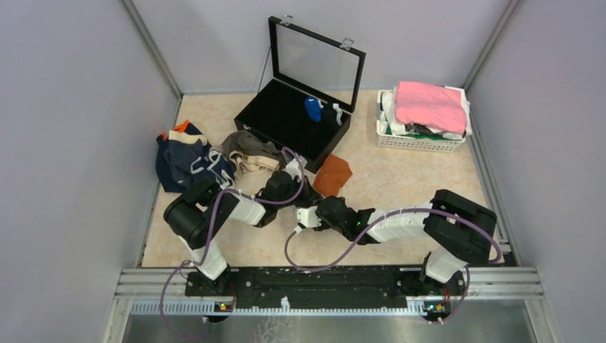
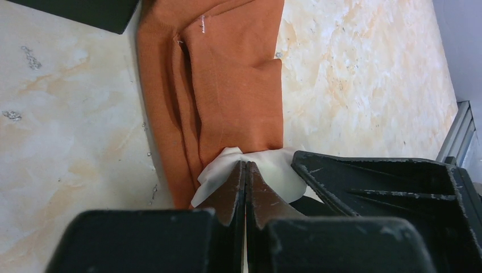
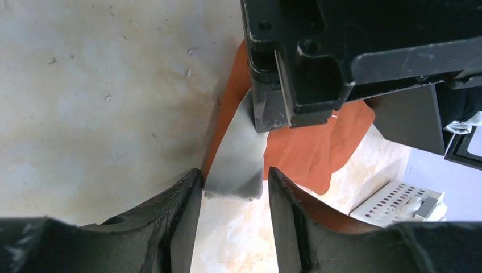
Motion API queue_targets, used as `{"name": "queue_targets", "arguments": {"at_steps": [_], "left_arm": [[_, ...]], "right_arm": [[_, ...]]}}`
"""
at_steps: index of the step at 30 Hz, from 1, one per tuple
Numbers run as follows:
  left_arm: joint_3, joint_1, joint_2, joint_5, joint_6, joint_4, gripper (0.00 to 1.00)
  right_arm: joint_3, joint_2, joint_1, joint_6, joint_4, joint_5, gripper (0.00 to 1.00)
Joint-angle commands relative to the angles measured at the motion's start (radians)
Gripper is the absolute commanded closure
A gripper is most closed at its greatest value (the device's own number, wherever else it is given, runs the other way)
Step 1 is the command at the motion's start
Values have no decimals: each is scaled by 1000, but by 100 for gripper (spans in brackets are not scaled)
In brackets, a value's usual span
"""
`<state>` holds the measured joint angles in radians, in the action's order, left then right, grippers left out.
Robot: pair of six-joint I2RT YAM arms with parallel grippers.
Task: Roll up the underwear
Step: Roll the underwear to the center of the board.
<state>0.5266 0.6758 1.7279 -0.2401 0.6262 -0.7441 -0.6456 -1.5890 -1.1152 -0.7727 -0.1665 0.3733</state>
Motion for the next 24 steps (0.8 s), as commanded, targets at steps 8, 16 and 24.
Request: {"name": "queue_targets", "arguments": {"at_steps": [8, 16, 24], "left_arm": [[-37, -18, 70, 57, -51, 198, 100], [-53, -25, 48, 31, -48, 170, 100], [-76, -28, -117, -20, -55, 203, 100]], "right_arm": [[11, -71, 4, -4, -66, 58, 70], [28, -51, 36, 26, -77, 41, 100], [15, 45, 40, 115, 49, -144, 100]]}}
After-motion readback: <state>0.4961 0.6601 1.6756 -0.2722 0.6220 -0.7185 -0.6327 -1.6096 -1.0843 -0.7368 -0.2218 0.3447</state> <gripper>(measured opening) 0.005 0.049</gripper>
